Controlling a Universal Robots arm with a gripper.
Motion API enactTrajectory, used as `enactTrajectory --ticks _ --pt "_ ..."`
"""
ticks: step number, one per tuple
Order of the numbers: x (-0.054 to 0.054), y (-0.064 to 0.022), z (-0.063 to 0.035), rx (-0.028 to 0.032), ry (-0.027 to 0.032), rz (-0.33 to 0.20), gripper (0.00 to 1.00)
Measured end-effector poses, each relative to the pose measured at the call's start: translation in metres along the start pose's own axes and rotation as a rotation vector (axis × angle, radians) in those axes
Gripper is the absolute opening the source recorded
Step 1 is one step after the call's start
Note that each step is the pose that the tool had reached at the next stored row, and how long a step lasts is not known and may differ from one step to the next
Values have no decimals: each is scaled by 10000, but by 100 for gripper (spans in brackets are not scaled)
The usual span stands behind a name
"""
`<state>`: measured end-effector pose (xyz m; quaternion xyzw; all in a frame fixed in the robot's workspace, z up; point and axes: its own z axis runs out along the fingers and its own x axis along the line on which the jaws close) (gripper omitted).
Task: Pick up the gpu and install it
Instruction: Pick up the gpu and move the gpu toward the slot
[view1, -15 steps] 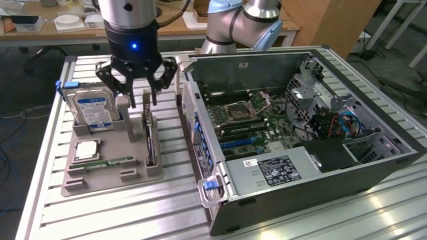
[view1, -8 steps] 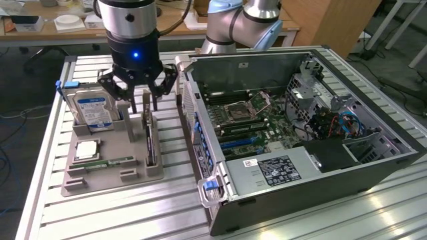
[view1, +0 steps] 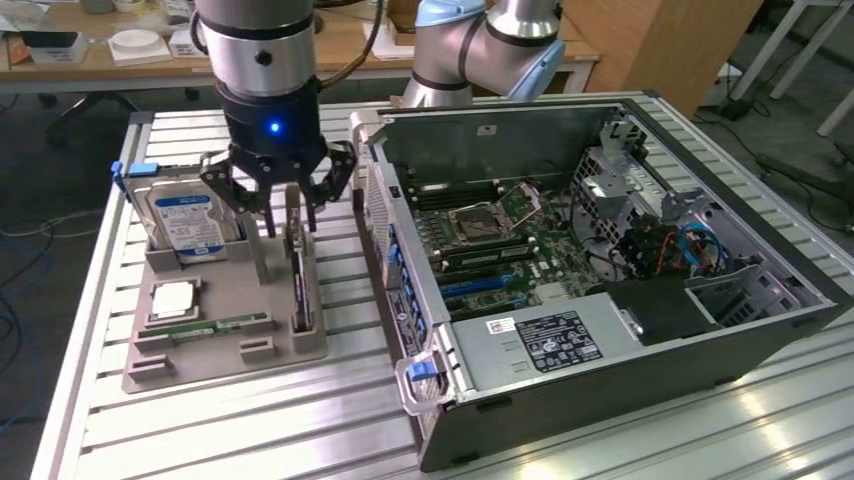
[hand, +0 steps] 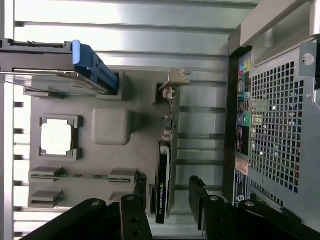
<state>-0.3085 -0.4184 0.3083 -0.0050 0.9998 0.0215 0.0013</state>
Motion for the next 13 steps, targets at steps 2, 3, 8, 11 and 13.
enactTrajectory --ticks 2,3,8,11,13 --pt "1 -9 37 0 2 1 47" --pt "1 -16 54 1 7 1 47" --pt "2 -56 143 0 14 -6 47" --pt "3 -98 196 1 15 -6 47" --pt "5 -138 231 -1 12 29 47"
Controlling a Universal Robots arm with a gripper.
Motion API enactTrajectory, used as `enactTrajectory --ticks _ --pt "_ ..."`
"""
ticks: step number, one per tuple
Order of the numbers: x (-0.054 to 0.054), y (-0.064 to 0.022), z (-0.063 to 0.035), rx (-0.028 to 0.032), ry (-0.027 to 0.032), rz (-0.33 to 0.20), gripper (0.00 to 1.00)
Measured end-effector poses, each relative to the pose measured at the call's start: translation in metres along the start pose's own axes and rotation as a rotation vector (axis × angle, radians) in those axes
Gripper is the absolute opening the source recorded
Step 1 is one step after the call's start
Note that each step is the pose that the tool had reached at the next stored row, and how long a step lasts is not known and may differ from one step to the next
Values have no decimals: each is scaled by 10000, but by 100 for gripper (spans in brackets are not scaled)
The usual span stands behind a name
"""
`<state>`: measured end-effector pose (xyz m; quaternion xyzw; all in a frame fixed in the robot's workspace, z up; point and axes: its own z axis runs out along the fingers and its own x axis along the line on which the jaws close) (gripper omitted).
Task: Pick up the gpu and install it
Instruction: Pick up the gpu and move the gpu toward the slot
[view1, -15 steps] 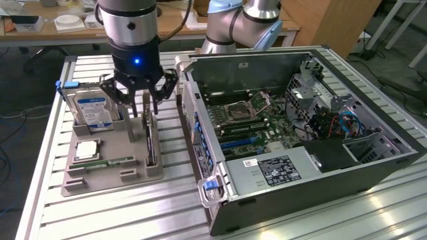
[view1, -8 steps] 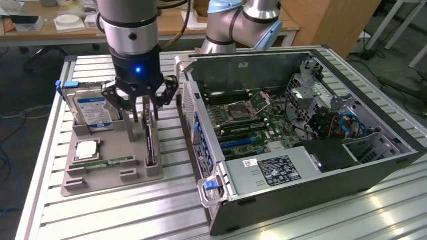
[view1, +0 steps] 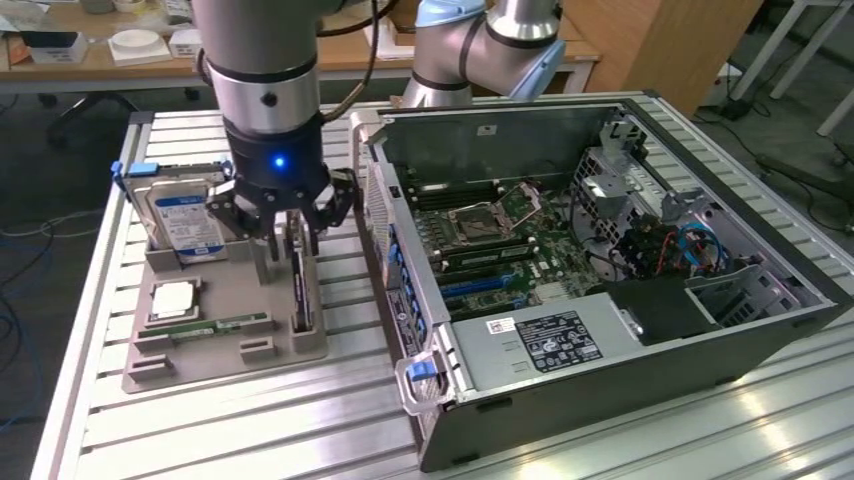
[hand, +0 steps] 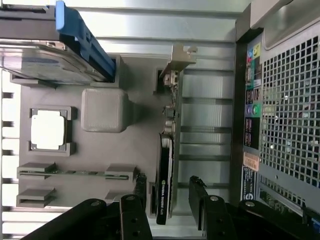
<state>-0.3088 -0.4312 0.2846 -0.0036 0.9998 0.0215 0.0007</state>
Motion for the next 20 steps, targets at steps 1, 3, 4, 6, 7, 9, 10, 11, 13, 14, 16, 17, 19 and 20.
enactTrajectory --ticks 1,3,4,6,7,9,10,11,13,14,16,17,19,20 --pt "-1 -11 18 0 -2 17 47" --pt "2 -18 54 1 -4 70 47" --pt "2 -20 72 2 -6 130 47" --pt "1 -22 108 2 -20 447 47" --pt "1 -23 126 2 -28 625 47" --pt "1 -24 162 3 -41 962 47" --pt "2 -25 181 3 -47 1081 47" --pt "2 -26 199 2 -49 1121 47" --pt "2 -29 235 2 -50 1128 47" --pt "2 -31 252 3 -49 1129 47" --pt "2 -35 289 3 -49 1128 47" --pt "2 -36 307 2 -49 1127 47" --pt "1 -38 343 3 -46 1127 47" --pt "0 -39 361 1 -46 1127 47"
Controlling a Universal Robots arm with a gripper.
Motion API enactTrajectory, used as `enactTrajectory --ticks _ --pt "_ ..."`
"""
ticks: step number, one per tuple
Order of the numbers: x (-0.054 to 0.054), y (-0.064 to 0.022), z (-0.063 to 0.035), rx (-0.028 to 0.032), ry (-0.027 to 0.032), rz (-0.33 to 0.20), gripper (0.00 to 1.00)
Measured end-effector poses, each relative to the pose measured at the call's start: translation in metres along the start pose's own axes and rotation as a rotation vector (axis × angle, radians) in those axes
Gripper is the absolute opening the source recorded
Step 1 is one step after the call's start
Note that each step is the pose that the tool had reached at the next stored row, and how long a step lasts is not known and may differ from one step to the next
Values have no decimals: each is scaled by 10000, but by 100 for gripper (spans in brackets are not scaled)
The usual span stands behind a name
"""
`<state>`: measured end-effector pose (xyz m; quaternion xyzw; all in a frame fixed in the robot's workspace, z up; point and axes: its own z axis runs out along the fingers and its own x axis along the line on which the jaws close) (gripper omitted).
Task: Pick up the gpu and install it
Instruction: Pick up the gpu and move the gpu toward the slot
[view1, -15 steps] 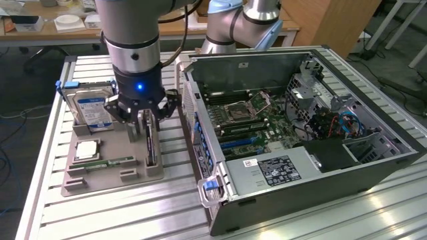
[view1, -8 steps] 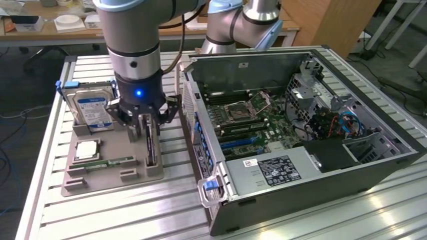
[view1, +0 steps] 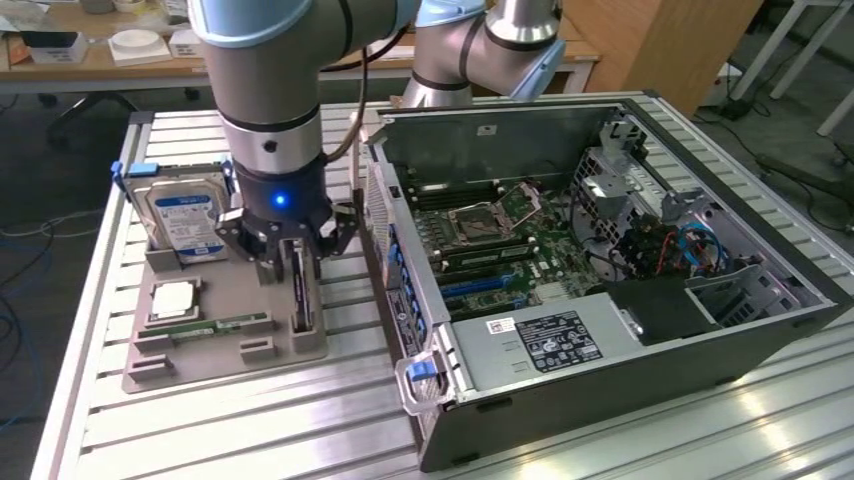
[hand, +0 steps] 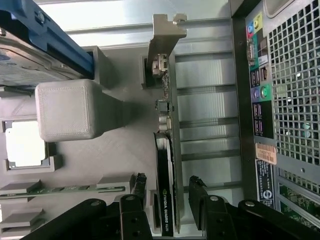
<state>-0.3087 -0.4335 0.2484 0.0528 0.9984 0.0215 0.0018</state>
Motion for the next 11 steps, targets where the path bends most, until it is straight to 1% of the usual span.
enactTrajectory --ticks 4,8,11 --pt "0 -3 72 -5 1 0 47" --pt "1 0 78 -11 2 1 47" --pt "6 52 99 -13 2 -8 47"
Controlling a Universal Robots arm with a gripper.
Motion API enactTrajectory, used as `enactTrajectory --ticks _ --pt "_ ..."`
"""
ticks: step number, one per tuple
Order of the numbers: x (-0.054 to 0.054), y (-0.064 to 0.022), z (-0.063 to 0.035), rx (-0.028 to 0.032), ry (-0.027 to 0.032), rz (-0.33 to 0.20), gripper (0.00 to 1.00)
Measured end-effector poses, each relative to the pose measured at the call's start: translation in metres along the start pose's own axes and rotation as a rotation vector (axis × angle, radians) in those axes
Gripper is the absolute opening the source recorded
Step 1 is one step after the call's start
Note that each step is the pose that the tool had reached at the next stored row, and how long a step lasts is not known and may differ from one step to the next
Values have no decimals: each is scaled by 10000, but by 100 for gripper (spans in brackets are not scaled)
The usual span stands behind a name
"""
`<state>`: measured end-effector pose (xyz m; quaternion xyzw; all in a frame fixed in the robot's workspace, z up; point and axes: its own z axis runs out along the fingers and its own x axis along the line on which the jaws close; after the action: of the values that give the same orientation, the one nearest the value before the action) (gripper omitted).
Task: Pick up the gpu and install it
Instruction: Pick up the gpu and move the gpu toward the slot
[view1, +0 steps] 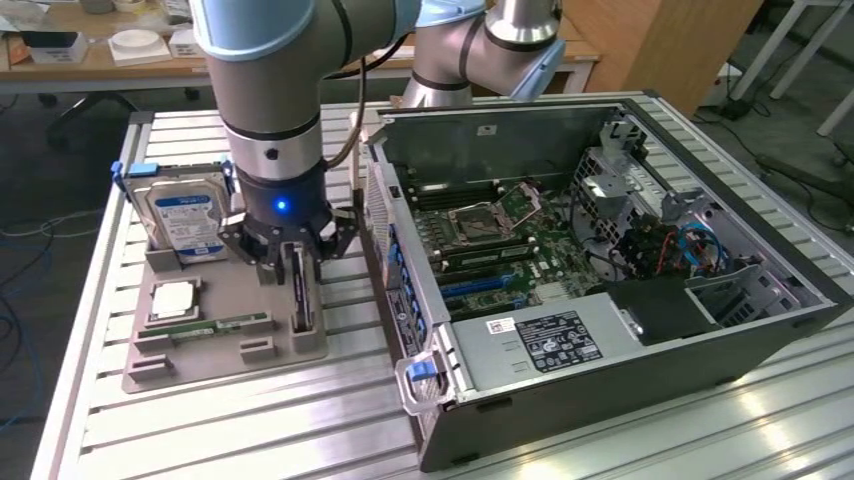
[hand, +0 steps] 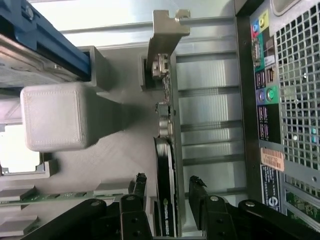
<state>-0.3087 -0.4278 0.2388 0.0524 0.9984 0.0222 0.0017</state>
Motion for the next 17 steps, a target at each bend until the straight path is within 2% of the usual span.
enactTrajectory --ticks 3,8,15,16,17 --pt "7 29 39 -1 0 -44 47" --pt "10 27 77 -9 26 -492 47" --pt "-5 29 81 -22 25 -527 47" --pt "-10 29 80 -21 25 -526 46" --pt "-14 30 81 -22 25 -526 39"
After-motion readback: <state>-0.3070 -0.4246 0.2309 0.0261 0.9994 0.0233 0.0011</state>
